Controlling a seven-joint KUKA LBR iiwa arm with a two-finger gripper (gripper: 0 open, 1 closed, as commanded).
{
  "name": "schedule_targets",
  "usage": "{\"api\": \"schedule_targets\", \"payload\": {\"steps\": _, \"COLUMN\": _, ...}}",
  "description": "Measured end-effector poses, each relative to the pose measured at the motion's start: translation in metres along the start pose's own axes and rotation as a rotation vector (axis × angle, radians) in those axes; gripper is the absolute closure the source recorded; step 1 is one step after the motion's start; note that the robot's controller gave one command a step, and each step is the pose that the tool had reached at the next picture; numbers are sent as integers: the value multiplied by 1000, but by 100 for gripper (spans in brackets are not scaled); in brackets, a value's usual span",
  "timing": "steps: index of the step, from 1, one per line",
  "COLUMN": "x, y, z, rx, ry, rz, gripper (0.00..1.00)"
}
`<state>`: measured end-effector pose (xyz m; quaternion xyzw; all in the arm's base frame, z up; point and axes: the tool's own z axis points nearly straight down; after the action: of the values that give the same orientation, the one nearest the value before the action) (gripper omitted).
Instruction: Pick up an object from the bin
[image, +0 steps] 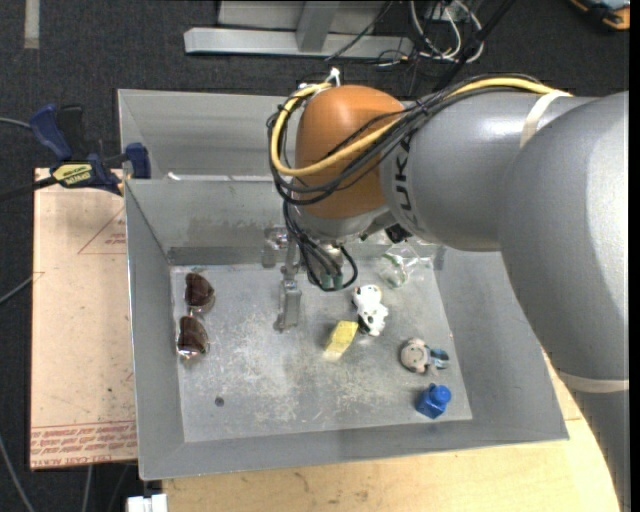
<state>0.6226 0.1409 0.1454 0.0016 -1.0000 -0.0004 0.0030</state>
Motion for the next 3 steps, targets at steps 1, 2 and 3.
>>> {"api": "schedule_targets", "payload": {"steps": 1, "x": -2, "y": -1, "z": -5, "rx": -1, "ry": -7, "rz": 3, "gripper": 0}}
{"api": "schedule_targets", "payload": {"steps": 2, "x": -10, "y": 46, "z": 44, "rx": 0, "ry": -18, "rz": -209, "gripper": 0}}
{"api": "schedule_targets", "payload": {"steps": 3, "x": -5, "y": 69, "z": 50, "rx": 1, "ry": -6, "rz": -418, "gripper": 0}}
